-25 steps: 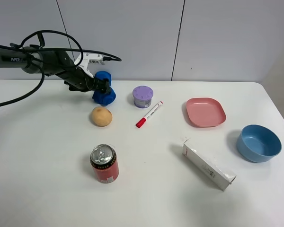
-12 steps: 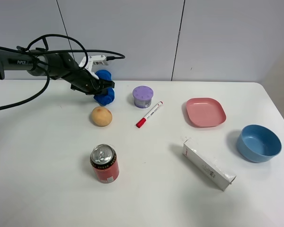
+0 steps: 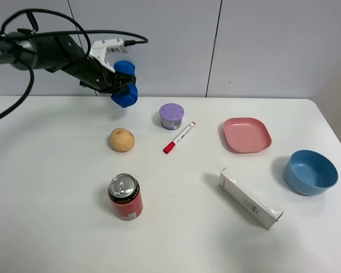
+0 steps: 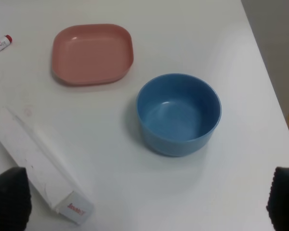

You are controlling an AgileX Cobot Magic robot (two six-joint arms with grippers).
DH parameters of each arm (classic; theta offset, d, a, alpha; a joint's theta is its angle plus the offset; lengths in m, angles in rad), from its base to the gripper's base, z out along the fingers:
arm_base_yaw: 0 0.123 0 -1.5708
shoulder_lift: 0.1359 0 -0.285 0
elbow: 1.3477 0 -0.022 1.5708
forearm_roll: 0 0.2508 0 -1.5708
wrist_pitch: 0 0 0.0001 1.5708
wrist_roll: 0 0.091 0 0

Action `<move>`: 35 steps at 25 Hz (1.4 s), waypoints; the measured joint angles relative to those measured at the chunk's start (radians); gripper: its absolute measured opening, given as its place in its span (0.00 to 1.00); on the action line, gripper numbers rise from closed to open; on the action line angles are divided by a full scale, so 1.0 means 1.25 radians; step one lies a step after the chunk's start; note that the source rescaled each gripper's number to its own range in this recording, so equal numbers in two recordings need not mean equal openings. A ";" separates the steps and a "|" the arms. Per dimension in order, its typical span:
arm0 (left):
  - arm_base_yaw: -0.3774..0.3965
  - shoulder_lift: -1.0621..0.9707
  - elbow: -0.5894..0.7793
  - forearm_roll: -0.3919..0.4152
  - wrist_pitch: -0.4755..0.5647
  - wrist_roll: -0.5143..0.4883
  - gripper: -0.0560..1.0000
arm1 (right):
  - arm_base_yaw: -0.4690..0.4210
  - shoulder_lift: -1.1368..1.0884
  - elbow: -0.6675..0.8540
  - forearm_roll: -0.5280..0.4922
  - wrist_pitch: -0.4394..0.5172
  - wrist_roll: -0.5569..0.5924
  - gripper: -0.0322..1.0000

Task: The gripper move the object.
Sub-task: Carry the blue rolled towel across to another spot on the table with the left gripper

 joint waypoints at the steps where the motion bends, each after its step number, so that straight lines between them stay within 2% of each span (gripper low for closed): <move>1: -0.005 -0.018 0.000 0.000 0.014 0.000 0.06 | 0.000 0.000 0.000 0.000 0.000 0.000 1.00; 5: -0.049 -0.084 0.000 -0.011 0.070 0.001 0.06 | 0.000 0.000 0.000 0.000 0.000 0.000 1.00; 9: -0.143 -0.101 0.000 -0.061 0.082 0.013 0.06 | 0.000 0.000 0.000 0.000 0.000 0.000 1.00; 12: -0.220 -0.097 0.000 -0.096 0.057 0.042 0.06 | 0.000 0.000 0.000 0.000 0.000 0.000 1.00; 16: -0.281 -0.068 0.000 -0.142 -0.015 0.087 0.06 | 0.000 0.000 0.000 0.000 0.000 0.000 1.00; 22: -0.296 0.023 0.000 -0.159 -0.057 0.109 0.06 | 0.000 0.000 0.000 0.000 0.000 0.000 1.00; 29: -0.296 0.109 0.000 -0.168 -0.059 0.110 0.07 | 0.000 0.000 0.000 0.000 0.000 0.000 1.00; 33: -0.296 0.118 0.000 -0.199 -0.051 0.110 0.07 | 0.000 0.000 0.000 0.000 0.000 0.000 1.00; 35: -0.296 0.127 0.000 -0.236 -0.038 0.110 0.07 | 0.000 0.000 0.000 0.000 0.000 0.000 1.00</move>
